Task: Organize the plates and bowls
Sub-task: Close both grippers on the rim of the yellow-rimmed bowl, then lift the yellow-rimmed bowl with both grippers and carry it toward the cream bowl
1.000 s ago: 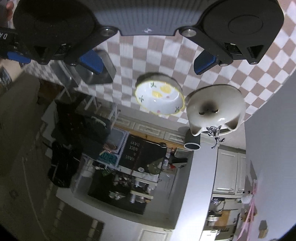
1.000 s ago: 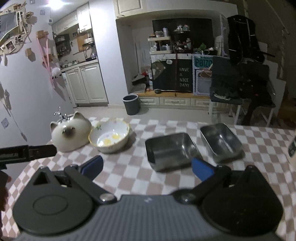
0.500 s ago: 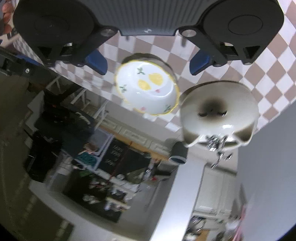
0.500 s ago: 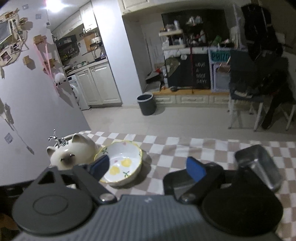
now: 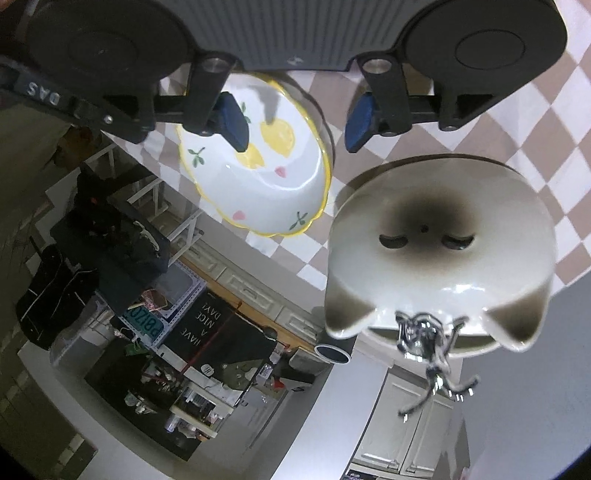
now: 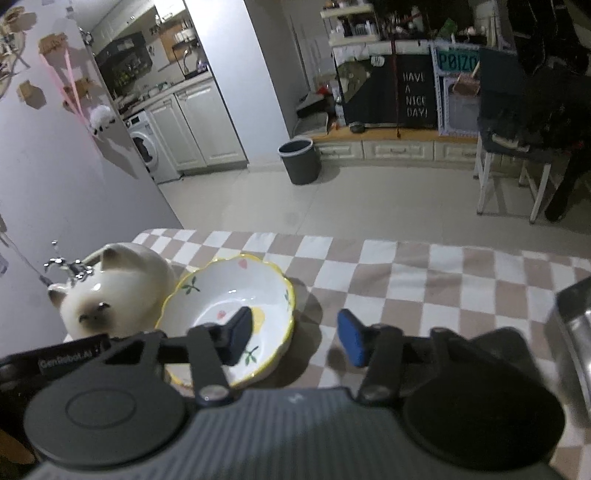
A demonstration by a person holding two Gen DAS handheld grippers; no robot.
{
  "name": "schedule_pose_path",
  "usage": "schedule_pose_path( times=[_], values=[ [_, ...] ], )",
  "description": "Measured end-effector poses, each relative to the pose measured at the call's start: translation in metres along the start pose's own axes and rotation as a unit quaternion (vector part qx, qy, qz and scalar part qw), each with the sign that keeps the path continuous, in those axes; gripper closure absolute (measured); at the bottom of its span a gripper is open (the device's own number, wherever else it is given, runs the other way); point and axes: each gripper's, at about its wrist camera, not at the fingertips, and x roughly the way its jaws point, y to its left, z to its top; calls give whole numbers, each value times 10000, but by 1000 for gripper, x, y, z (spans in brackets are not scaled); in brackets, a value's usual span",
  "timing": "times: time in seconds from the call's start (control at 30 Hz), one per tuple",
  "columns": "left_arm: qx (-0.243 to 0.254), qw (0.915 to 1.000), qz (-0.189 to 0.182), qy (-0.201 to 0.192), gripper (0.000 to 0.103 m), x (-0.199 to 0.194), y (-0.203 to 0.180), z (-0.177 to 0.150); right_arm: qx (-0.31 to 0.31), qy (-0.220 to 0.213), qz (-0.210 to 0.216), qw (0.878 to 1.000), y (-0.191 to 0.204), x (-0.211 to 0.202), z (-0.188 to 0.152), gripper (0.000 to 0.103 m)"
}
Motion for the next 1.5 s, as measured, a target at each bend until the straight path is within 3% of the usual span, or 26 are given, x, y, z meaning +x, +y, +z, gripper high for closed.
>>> schedule_pose_path(
  times=[0.3, 0.43, 0.53, 0.73, 0.93, 1.17, 1.5],
  values=[
    [-19, 9999, 65, 137, 65, 28, 14, 0, -80, 324, -134, 9994, 8, 56, 9, 62],
    [35, 9999, 54, 144, 73, 34, 15, 1, -158, 413, -242, 9987, 8, 68, 9, 72],
    [44, 9999, 24, 144, 78, 38, 16, 1, -125, 398, -106, 9991, 3, 72, 10, 73],
    [149, 9998, 12, 112, 81, 45, 15, 2, -411, 451, 44, 9981, 8, 77, 10, 88],
    [499, 9987, 111, 65, 82, 43, 5, -1, -595, 412, -48, 9974, 11, 73, 7, 87],
    [604, 9979, 146, 170, 83, 37, -1, -2, -295, 525, 63, 9982, 5, 62, -1, 90],
    [996, 9949, -64, 177, 84, -6, -28, -8, -42, 296, 12, 9996, -3, 4, -13, 92]
  ],
)
